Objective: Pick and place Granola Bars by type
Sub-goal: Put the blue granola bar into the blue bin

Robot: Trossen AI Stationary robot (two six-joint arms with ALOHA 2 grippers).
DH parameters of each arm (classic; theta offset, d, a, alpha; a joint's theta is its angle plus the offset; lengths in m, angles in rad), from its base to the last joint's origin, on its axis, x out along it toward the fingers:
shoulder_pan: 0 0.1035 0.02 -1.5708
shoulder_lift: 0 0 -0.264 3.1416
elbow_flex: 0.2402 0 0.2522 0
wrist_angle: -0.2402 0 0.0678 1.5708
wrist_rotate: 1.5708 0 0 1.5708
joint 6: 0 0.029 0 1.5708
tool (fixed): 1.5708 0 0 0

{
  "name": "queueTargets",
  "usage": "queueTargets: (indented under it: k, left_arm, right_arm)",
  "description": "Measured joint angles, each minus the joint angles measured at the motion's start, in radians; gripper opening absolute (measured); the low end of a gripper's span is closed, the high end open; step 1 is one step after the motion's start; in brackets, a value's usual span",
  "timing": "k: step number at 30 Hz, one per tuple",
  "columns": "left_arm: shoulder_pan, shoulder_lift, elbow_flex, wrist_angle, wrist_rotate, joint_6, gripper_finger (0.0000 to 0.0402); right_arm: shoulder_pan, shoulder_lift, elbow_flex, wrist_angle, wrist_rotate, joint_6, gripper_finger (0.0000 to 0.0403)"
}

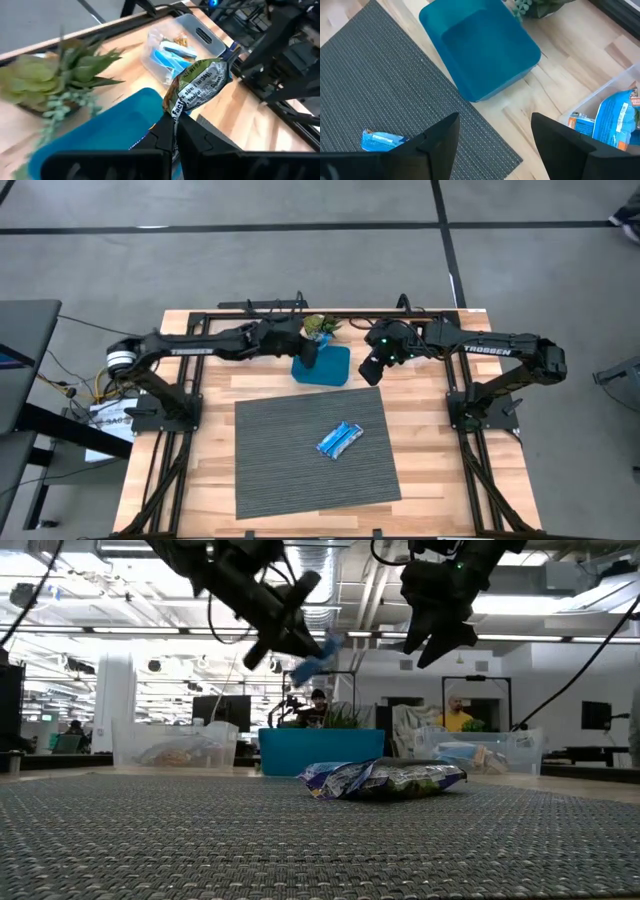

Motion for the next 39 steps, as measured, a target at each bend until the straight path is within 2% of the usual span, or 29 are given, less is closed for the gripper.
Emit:
queueTargets:
  k: [4,13,20,25,32,39]
  left_arm:
    - [0.003,0.051,0.000,0.031,0.049,0.014,0.0013]
    - [0.003,0.068,0.000,-0.118,0.043,0.033,0.0089]
    - [-0.009,0.054,0.000,-0.050,0.105,0.031,0.0148]
    - [-0.053,-0.047,0.000,0.068,0.162,0.093,0.0150]
    - [-0.152,-0.239,0.000,0.079,0.162,0.140,0.0132]
    - [-0.301,-0.322,0.000,0.061,0.064,0.104,0.0127]
  right_arm:
    - [-0.002,0.000,0.000,0.000,0.000,0.008,0.0240]
    - [0.027,0.000,0.000,0.000,-0.001,-0.054,0.0240]
    - [0.092,0.000,0.000,-0.003,-0.004,-0.146,0.0240]
    - [0.211,0.000,0.000,-0.067,-0.003,-0.259,0.0240]
    - [0.375,0.006,0.001,-0.122,0.001,-0.383,0.0240]
    - [0.450,0.148,0.002,-0.115,-0.001,-0.457,0.0240]
